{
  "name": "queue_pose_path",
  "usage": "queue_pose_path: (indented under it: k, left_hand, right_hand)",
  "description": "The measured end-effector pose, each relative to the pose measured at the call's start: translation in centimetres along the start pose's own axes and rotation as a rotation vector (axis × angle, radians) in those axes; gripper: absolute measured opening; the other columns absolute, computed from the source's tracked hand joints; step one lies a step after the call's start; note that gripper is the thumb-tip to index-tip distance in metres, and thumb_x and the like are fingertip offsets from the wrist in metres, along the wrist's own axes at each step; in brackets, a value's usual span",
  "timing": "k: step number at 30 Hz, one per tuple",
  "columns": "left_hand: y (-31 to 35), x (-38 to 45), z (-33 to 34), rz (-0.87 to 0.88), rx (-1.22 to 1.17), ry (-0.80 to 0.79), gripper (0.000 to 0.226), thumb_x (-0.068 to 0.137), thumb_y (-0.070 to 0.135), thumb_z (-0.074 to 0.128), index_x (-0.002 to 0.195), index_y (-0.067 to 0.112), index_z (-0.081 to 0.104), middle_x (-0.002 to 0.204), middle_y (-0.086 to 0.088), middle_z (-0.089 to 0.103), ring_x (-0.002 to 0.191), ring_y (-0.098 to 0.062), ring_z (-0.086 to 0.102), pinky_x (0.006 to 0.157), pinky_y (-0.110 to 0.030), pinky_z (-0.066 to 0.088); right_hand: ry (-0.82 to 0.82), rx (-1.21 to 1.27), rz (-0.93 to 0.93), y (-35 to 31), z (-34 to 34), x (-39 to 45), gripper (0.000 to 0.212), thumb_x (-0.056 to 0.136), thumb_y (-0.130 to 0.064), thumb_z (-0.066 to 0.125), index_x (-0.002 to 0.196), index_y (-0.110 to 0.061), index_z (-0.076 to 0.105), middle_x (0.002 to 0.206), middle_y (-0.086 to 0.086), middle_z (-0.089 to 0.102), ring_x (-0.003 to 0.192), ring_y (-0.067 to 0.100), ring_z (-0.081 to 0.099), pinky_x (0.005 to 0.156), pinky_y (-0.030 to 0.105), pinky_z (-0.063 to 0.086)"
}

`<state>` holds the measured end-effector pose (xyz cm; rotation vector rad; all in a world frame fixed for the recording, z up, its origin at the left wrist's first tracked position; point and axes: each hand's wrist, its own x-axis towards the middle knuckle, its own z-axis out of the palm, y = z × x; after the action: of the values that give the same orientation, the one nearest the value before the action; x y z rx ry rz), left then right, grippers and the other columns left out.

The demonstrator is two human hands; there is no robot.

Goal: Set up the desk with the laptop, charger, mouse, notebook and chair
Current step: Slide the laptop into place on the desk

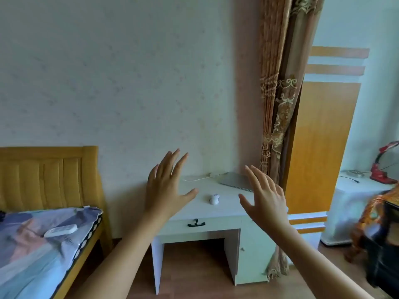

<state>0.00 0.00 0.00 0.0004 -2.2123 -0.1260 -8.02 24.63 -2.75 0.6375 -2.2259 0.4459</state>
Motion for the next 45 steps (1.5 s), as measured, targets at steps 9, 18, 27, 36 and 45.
queue_pose_path:
  k: [9,18,27,36,45]
  left_hand:
    - [0.8,4.0,13.0,-0.001,-0.183,-0.032,0.071,0.076,0.063,0.058,0.135,0.024,0.051,0.132,0.009,0.057,0.12,-0.011,0.053,0.093,-0.034,0.047]
    - [-0.7,9.1,29.1,-0.007,-0.124,-0.285,0.066,0.076,0.062,0.051,0.131,0.025,0.053,0.115,0.011,0.065,0.106,-0.013,0.06,0.079,-0.03,0.045]
    - [-4.1,15.0,47.1,-0.046,-0.157,-0.44,0.055,0.075,0.058,0.054,0.12,0.027,0.06,0.109,0.013,0.068,0.099,-0.014,0.063,0.074,-0.029,0.045]
    - [-6.9,20.8,65.6,-0.028,-0.243,-0.578,0.054,0.074,0.048,0.068,0.119,0.019,0.062,0.1,0.006,0.071,0.091,-0.02,0.066,0.068,-0.034,0.05]
    - [-7.3,27.7,82.6,-0.082,-0.247,-0.679,0.063,0.081,0.057,0.035,0.127,0.02,0.056,0.114,0.005,0.067,0.108,-0.021,0.059,0.079,-0.036,0.044]
  right_hand:
    - [0.067,0.197,0.047,7.5,9.7,2.1,0.055,0.078,-0.033,0.072,0.128,-0.021,0.053,0.124,0.0,0.061,0.107,0.023,0.061,0.079,0.039,0.053]
    - [-0.103,0.255,0.25,16.7,20.0,5.9,0.05,0.081,-0.028,0.07,0.128,-0.025,0.053,0.124,-0.003,0.061,0.108,0.02,0.06,0.08,0.037,0.053]
    - [-0.24,0.169,0.35,25.6,32.1,11.4,0.046,0.081,-0.026,0.071,0.125,-0.022,0.057,0.117,0.0,0.066,0.105,0.023,0.063,0.08,0.041,0.054]
    - [-0.373,0.058,0.443,34.1,43.9,17.8,0.045,0.08,-0.026,0.071,0.123,-0.024,0.059,0.116,-0.003,0.066,0.102,0.021,0.063,0.075,0.037,0.054]
    - [-0.501,0.068,0.56,44.2,57.7,22.2,0.033,0.087,-0.027,0.063,0.119,-0.022,0.061,0.117,-0.002,0.066,0.105,0.022,0.062,0.084,0.039,0.05]
